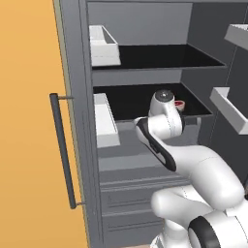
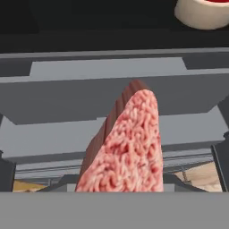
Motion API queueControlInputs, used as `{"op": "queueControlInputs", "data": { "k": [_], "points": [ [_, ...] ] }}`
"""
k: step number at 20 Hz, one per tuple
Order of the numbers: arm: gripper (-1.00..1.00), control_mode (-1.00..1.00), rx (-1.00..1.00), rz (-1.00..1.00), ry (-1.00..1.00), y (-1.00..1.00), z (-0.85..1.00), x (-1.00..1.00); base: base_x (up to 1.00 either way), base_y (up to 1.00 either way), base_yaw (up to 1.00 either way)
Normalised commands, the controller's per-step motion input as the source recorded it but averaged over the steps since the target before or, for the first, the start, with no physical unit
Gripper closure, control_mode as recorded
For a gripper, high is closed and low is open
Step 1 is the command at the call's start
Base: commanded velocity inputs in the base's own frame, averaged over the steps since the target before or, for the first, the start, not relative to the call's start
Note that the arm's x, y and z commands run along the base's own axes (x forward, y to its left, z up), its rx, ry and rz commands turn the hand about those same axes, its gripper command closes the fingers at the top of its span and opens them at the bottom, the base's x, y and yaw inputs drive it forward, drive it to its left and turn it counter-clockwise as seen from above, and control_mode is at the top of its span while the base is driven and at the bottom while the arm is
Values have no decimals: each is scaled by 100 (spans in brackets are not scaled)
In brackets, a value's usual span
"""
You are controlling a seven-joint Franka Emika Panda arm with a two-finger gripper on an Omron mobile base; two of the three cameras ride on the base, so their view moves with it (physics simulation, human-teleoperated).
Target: Place the steak on the counter behind the older steak on the same shelf of the fridge to maintain FIFO order. Close the fridge door when finished.
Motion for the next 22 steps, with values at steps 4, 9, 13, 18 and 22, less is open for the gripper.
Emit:
{"op": "queueControlInputs", "data": {
  "k": [4, 9, 13, 18, 22],
  "points": [
    [100, 100, 0, 0, 0, 0, 0, 0, 39, -13, -3],
    [100, 100, 0, 0, 0, 0, 0, 0, 35, 0, -2],
    [100, 100, 0, 0, 0, 0, 0, 0, 37, -5, -1],
    [100, 100, 0, 0, 0, 0, 0, 0, 27, -12, -2],
    [100, 100, 0, 0, 0, 0, 0, 0, 14, -2, -1]
  ]
}}
